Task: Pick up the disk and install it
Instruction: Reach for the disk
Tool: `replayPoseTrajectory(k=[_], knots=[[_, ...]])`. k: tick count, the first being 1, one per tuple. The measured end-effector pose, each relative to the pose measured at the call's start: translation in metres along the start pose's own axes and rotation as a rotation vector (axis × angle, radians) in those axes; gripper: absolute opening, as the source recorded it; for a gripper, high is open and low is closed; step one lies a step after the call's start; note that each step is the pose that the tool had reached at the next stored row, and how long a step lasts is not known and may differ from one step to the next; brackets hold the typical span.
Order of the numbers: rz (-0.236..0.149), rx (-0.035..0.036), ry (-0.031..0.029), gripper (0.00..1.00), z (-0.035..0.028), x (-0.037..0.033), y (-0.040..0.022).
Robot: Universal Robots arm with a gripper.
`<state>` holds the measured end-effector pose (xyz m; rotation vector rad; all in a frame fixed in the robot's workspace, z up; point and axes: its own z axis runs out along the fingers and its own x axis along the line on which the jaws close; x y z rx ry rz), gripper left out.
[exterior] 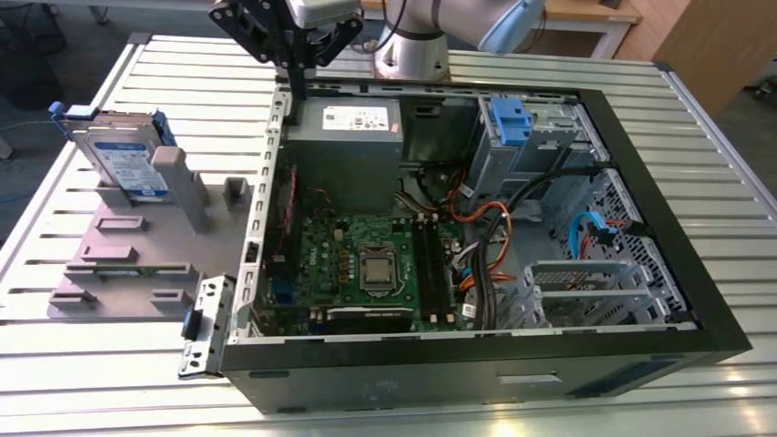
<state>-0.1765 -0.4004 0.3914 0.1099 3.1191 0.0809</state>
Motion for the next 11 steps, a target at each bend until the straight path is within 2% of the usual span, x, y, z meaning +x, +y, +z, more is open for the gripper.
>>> replayPoseTrajectory(k=[11], knots=[[0.0,0.0,0.0,0.11,-0.0001,0.0025,-0.0002]])
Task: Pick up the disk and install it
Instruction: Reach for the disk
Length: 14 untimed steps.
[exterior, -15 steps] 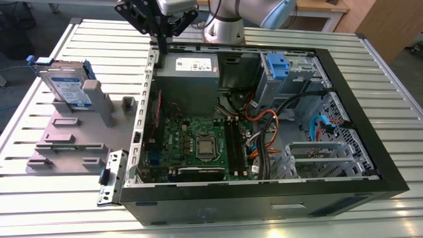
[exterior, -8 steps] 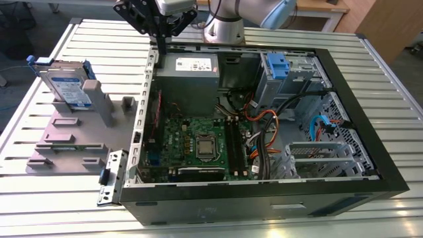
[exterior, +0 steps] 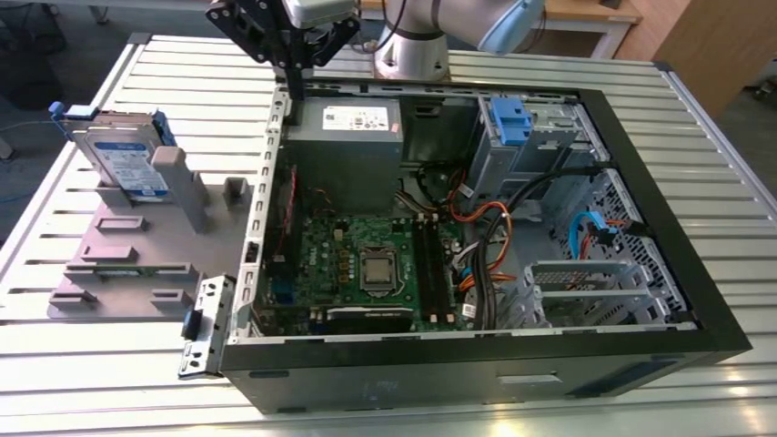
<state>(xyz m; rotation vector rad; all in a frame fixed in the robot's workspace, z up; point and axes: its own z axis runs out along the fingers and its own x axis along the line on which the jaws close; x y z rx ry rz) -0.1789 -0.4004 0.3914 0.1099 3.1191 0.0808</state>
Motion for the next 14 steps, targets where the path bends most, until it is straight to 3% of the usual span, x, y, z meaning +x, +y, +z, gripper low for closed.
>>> replayPoseTrajectory(k=[14], knots=[[0.0,0.0,0.0,0.11,0.0,0.0027,-0.0002]])
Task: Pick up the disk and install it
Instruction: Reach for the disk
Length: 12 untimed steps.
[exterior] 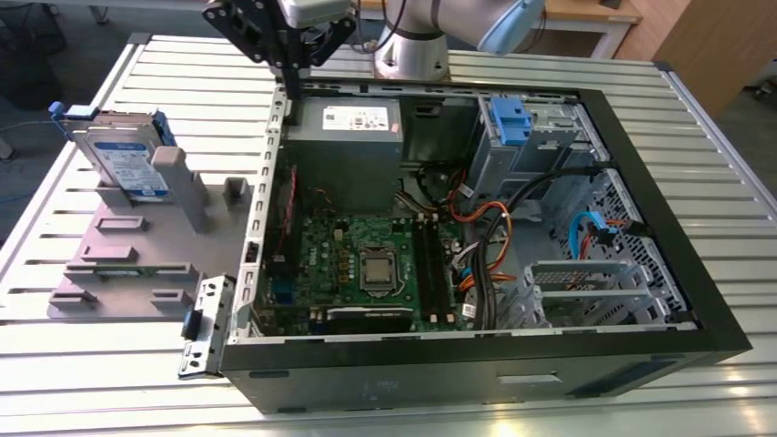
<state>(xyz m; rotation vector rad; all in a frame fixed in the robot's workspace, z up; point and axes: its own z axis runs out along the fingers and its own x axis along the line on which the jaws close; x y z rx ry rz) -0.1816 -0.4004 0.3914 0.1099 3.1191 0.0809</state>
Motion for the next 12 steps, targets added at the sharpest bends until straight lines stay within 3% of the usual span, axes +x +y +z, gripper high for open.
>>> replayPoseTrajectory(k=[12], knots=[[0.0,0.0,0.0,0.11,-0.0001,0.0028,-0.0002]])
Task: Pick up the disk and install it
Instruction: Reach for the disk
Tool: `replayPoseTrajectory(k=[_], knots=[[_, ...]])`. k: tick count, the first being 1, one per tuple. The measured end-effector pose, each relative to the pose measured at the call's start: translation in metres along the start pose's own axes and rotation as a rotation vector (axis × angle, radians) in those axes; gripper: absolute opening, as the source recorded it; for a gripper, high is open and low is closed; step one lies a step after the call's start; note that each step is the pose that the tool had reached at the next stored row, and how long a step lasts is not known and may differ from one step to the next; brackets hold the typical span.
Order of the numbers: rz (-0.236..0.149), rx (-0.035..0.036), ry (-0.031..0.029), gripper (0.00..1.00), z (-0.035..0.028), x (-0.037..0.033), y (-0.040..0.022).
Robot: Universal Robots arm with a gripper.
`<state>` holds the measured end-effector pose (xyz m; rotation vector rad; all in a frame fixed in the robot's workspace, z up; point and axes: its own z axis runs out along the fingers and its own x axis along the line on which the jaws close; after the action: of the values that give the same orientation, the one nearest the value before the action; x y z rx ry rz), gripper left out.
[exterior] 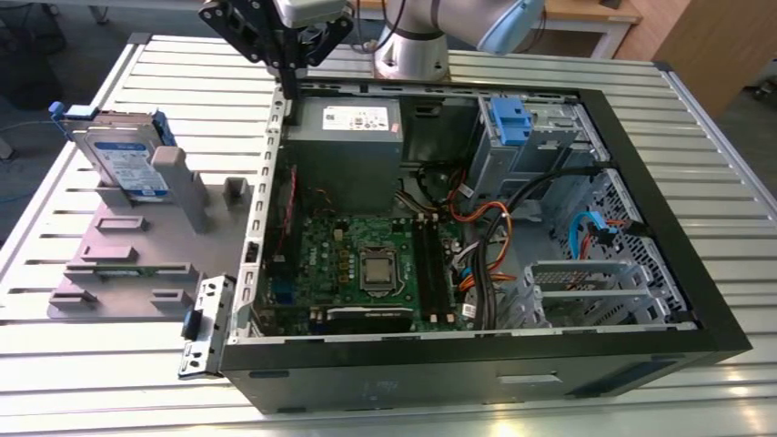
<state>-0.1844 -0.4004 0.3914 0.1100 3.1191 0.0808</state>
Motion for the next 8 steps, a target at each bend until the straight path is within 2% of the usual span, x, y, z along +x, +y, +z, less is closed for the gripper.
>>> replayPoseTrajectory(k=[8], knots=[[0.0,0.0,0.0,0.11,-0.0001,0.0026,-0.0002]])
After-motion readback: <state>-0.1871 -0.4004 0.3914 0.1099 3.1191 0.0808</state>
